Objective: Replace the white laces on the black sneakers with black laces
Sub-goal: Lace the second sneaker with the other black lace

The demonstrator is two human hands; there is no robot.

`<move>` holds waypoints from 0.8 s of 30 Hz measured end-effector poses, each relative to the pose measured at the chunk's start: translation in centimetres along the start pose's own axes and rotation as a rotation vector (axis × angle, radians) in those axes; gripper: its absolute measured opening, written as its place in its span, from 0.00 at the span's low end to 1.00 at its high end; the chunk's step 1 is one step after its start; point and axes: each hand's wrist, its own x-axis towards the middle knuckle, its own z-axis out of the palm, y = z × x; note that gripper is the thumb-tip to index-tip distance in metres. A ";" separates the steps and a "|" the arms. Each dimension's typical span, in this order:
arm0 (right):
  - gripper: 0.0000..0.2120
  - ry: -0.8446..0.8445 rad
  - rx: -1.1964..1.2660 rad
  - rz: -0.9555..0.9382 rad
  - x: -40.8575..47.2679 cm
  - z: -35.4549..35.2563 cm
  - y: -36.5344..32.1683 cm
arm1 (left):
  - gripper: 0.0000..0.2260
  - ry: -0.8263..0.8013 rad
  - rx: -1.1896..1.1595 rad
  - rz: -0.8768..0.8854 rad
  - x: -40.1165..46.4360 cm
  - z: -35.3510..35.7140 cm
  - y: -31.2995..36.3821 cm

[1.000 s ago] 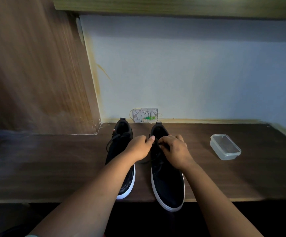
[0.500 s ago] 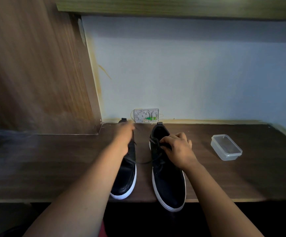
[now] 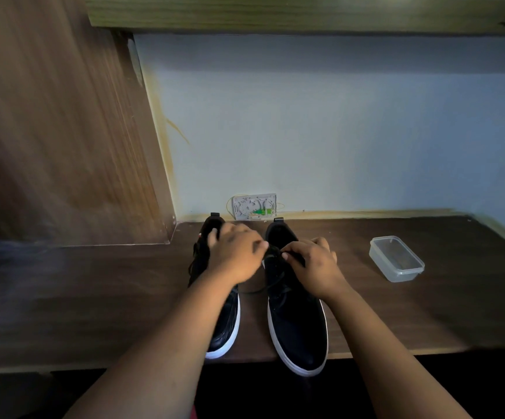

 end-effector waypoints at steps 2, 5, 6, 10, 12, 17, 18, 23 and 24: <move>0.08 -0.009 0.006 -0.004 0.0 -0.1 0.0 | 0.16 -0.124 0.047 0.026 0.1 1.4 1.2; 0.09 -0.025 0.017 -0.007 -0.2 -0.2 0.0 | 0.20 -0.237 -0.027 -0.061 0.2 2.4 1.2; 0.09 -0.027 0.012 -0.011 -0.2 -0.3 0.0 | 0.21 -0.266 -0.086 -0.089 0.3 2.6 1.1; 0.10 -0.003 -0.038 0.000 -0.2 -0.4 0.0 | 0.16 -0.289 -0.422 -0.148 0.3 2.9 1.1; 0.10 -0.004 -0.051 0.001 -0.2 -0.6 -0.1 | 0.13 -0.279 -0.566 -0.173 0.1 2.7 1.0; 0.15 -0.031 -0.007 0.040 -0.3 -1.0 -0.1 | 0.10 0.032 -0.816 -0.287 0.5 0.1 -0.3; 0.15 -0.034 0.005 0.053 -0.3 -1.1 0.0 | 0.11 0.172 -0.994 -0.372 0.5 -0.8 -0.5; 0.10 -0.087 0.181 0.059 0.2 -0.8 1.1 | 0.20 0.688 -1.340 -0.571 0.6 -2.5 -3.0; 0.09 -0.082 0.270 0.071 0.3 -0.8 0.9 | 0.19 0.640 -1.246 -0.569 0.6 -2.5 -3.2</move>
